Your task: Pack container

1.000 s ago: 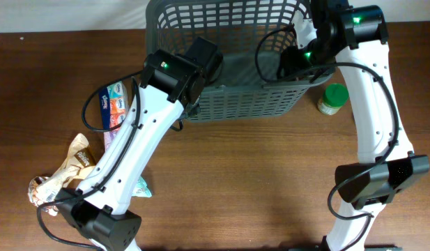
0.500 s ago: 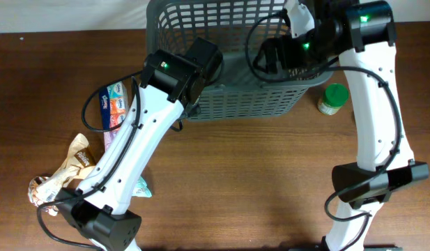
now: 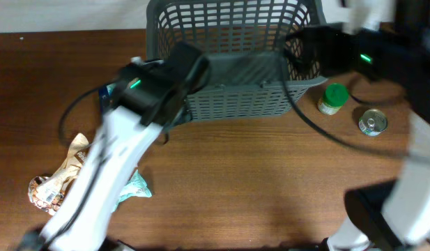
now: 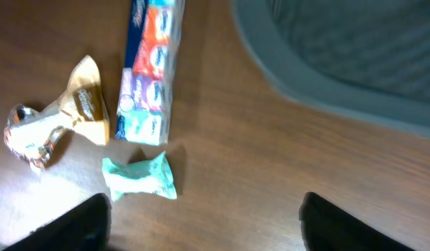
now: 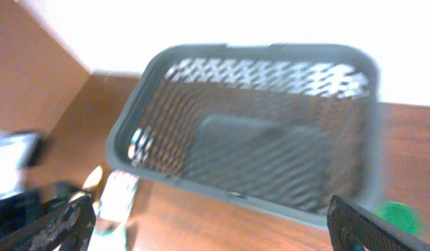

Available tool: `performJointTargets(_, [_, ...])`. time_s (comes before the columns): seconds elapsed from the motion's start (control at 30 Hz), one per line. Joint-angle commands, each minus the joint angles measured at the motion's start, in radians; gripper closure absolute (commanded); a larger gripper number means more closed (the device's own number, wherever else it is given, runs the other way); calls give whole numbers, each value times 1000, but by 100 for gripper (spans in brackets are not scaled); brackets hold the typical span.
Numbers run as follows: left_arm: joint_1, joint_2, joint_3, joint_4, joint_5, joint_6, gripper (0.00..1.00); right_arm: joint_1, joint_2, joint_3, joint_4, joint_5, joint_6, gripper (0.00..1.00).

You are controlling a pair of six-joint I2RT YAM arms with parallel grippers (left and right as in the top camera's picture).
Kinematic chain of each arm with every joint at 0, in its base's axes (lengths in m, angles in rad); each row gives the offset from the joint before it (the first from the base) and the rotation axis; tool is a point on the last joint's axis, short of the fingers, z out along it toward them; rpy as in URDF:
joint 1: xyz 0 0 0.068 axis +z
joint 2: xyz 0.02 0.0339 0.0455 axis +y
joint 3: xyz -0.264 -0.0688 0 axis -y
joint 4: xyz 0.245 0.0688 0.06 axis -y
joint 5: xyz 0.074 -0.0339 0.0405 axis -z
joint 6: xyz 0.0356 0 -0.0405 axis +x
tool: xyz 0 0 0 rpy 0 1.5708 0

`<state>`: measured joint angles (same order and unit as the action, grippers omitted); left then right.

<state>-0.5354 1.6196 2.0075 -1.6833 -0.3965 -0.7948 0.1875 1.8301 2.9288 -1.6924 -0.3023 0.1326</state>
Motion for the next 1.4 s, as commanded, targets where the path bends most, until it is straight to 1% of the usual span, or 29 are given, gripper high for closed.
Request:
performJointTargets(0.0, [8, -182, 2, -5, -71, 53, 0, -37, -156, -31, -6, 260, 90, 1])
performJointTargets(0.1, [8, -275, 2, -4, -150, 68, 0, -72, -270, -145, -6, 433, 126, 1])
performJointTargets(0.17, [8, -330, 2, -4, -187, 67, 0, -112, -368, -284, -6, 532, 147, 1])
performJointTargets(0.23, [8, -372, 2, -4, -207, 67, 0, -158, -448, -422, -6, 580, 163, 1])
performJointTargets(0.37, [8, -428, 2, -4, -235, 67, 1, -286, -587, -729, -6, 581, 195, 1])
performJointTargets(0.4, [8, -434, 2, -4, -240, 68, 1, -326, -617, -822, -6, 560, 198, 1])
performJointTargets(0.47, [8, -442, 2, -4, -248, 68, 0, -377, -645, -940, -6, 498, 198, 1])
performJointTargets(0.57, [8, -442, 2, -4, -247, 71, 0, -431, -672, -1098, -6, 301, 140, 1])
performJointTargets(0.63, [8, -442, 2, -4, -247, 71, 0, -438, -686, -1180, -6, 120, 81, 1])
performJointTargets(0.7, [8, -442, 2, -4, -244, 76, 0, -436, -695, -1227, -6, 10, 52, 1])
performJointTargets(0.77, [8, -442, 2, -4, -227, 120, 0, -437, -705, -1259, -6, 1, 51, 1])
performJointTargets(0.9, [8, -442, 2, -4, -220, 187, 0, -437, -708, -1264, -6, 135, 68, 1])
performJointTargets(1.0, [8, -442, 2, -4, -221, 190, 0, -438, -694, -1265, -6, 267, 68, 1])
performJointTargets(1.07, [8, -442, 2, -4, -220, 190, 0, -438, -662, -1265, -4, 315, 79, 1])
performJointTargets(1.27, [8, -442, 2, -4, -216, 191, 0, -446, -492, -1262, 44, 314, 85, 1])
performJointTargets(1.37, [8, -442, 2, -4, -168, 190, 0, -473, -380, -1242, 50, 314, 85, 1])
